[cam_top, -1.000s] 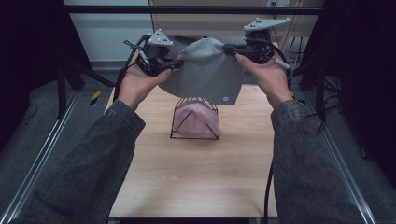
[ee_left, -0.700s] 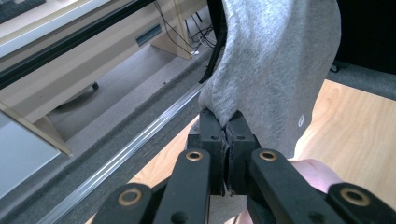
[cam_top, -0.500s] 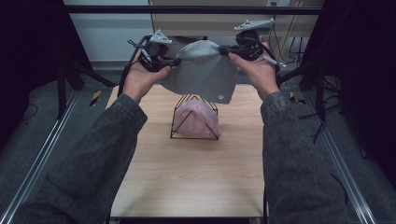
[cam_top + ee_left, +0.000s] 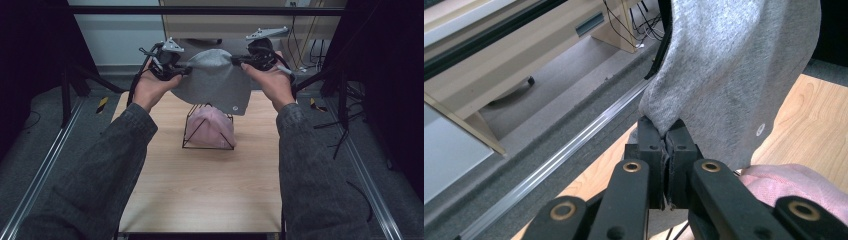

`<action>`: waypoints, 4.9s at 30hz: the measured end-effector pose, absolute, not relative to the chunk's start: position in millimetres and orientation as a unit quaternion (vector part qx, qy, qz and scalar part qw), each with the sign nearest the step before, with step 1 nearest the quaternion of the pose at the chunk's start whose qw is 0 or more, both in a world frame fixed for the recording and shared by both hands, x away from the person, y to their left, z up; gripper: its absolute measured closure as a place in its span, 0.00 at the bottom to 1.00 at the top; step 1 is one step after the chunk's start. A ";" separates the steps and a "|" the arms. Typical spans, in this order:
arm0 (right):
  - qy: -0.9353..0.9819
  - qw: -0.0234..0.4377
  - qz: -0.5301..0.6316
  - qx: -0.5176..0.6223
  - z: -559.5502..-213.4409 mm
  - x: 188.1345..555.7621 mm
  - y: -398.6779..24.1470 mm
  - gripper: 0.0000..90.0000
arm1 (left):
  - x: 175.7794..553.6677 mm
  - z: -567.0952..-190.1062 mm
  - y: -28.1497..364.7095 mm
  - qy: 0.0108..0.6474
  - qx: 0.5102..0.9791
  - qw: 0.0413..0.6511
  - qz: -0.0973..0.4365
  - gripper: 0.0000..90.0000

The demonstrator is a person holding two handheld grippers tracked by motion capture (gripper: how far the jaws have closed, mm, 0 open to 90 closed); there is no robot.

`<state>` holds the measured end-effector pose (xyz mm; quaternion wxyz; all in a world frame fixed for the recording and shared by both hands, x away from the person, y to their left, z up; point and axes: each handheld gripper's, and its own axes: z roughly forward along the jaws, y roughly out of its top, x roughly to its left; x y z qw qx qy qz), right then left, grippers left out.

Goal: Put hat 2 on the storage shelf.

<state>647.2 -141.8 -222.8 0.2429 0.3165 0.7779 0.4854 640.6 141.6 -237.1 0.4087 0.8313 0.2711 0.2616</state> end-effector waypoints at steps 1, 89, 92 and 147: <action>0.780 0.241 0.482 0.316 -225.8 646.6 -140.6 0.97 | 641.0 -239.8 141.6 0.271 0.832 0.407 0.261 0.97; 0.819 0.209 0.416 0.335 -325.6 635.8 -113.7 0.97 | 627.3 -350.8 150.0 0.301 0.850 0.371 0.221 0.97; 0.822 0.208 0.412 0.334 -329.3 635.2 -112.2 0.97 | 627.3 -354.6 152.0 0.305 0.850 0.368 0.221 0.97; 0.802 0.241 0.410 0.361 -333.0 607.5 -108.6 0.35 | 596.5 -378.0 164.9 0.343 0.832 0.364 0.239 0.71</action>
